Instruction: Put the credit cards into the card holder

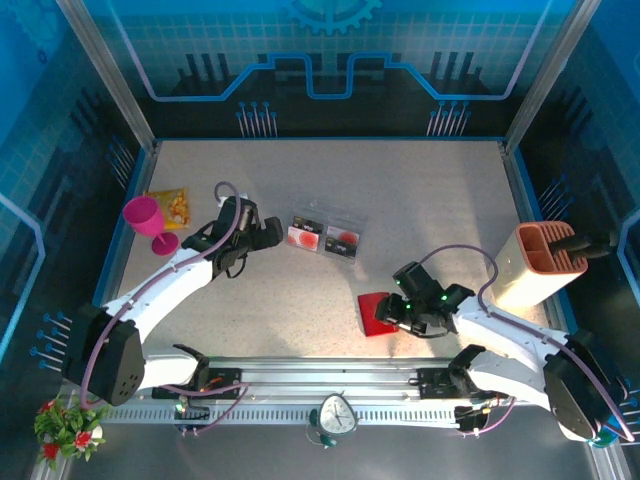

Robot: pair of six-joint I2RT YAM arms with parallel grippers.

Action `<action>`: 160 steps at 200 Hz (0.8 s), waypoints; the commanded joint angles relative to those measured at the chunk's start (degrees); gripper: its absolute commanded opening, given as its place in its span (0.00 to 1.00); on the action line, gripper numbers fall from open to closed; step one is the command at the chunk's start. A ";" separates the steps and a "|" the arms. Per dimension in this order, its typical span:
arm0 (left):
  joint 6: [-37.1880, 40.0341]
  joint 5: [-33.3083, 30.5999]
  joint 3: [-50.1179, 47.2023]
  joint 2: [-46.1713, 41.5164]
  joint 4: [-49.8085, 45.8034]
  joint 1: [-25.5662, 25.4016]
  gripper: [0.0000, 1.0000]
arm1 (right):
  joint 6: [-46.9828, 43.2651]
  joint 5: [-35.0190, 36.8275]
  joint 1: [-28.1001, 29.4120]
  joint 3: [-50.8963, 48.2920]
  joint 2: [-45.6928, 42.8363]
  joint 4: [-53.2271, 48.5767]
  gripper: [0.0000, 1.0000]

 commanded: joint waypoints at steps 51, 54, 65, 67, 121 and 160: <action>0.14 0.77 0.47 -1.17 0.62 -0.67 0.99 | 2.87 4.69 0.79 -1.38 -10.43 -12.10 0.63; 0.13 0.85 0.47 -1.16 0.63 -0.66 0.99 | 3.00 4.44 0.80 -1.60 -10.54 -11.77 0.63; 0.12 0.94 0.51 -0.92 0.62 -0.67 0.99 | 3.32 3.86 0.81 -2.25 -10.31 -10.52 0.63; 0.17 0.95 0.48 -0.88 0.62 -0.67 0.99 | 3.35 3.76 0.83 -2.28 -10.25 -10.24 0.63; -0.10 1.05 0.14 -0.74 0.44 -0.89 0.99 | 2.40 1.62 0.85 -1.25 -5.74 -4.76 0.57; -0.26 0.84 -0.33 -1.07 0.48 -1.02 0.99 | 2.31 0.52 0.87 -1.17 -2.68 -1.39 0.57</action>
